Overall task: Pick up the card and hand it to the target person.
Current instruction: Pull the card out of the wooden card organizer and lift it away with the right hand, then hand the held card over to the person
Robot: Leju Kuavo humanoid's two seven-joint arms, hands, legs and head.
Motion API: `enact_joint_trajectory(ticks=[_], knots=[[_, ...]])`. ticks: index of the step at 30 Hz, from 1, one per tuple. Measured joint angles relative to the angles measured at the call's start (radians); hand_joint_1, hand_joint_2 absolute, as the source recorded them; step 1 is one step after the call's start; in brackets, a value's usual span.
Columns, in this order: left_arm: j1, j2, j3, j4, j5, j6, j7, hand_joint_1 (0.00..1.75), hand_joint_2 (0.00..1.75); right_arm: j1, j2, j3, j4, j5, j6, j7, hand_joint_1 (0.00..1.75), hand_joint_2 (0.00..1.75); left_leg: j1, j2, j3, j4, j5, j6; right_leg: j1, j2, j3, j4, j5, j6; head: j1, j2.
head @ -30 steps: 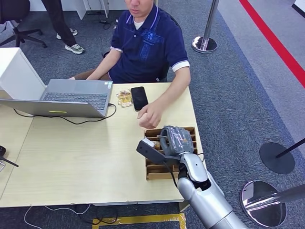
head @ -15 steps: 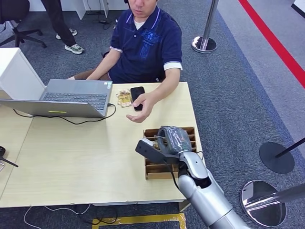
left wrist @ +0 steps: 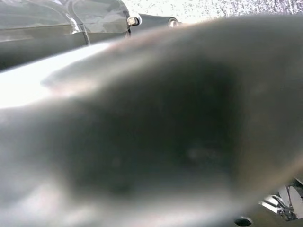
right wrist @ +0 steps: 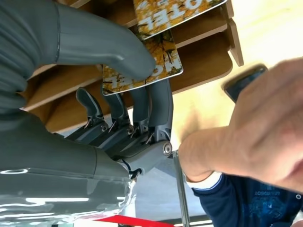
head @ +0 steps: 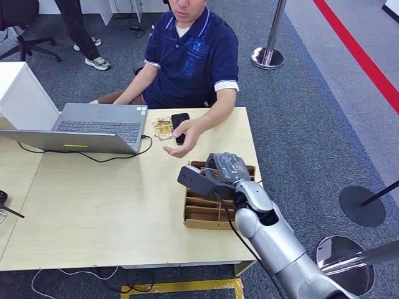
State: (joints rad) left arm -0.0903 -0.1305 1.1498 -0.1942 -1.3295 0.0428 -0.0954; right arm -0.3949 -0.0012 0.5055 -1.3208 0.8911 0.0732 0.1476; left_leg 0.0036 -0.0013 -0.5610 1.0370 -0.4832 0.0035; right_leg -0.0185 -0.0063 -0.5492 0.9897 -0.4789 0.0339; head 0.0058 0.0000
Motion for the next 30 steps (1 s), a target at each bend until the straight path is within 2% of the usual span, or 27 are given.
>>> enact_joint_trajectory(ticks=[7, 21, 30], knots=[[0.0, 0.0, 0.0, 0.0, 0.001, -0.003, 0.001, 0.0, 0.0, -0.021, -0.018, 0.0, -0.082, -0.015, 0.0, 0.023, 1.4, 1.75, 0.0, 0.0, 0.0, 0.0, 0.0, 0.0, 0.0, 0.0, 0.0, 0.0, 0.0, 0.0, 0.0, 0.0], [0.0, 0.0, 0.005, 0.0, 0.024, 0.006, 0.002, 0.0, 0.0, -0.036, -0.037, -0.025, -0.275, -0.029, -0.029, 0.016, 1.4, 1.75, 0.0, 0.0, 0.0, 0.0, 0.0, 0.0, 0.0, 0.0, 0.0, 0.0, 0.0, 0.0, 0.0, 0.0], [0.0, 0.0, 0.006, 0.0, 0.023, 0.006, 0.004, 0.0, 0.0, -0.071, -0.037, -0.032, -0.296, -0.043, -0.003, 0.003, 1.4, 1.75, 0.0, 0.0, -0.001, 0.0, 0.0, 0.0, 0.0, 0.0, -0.001, 0.0, 0.0, 0.0, 0.0, 0.0]])
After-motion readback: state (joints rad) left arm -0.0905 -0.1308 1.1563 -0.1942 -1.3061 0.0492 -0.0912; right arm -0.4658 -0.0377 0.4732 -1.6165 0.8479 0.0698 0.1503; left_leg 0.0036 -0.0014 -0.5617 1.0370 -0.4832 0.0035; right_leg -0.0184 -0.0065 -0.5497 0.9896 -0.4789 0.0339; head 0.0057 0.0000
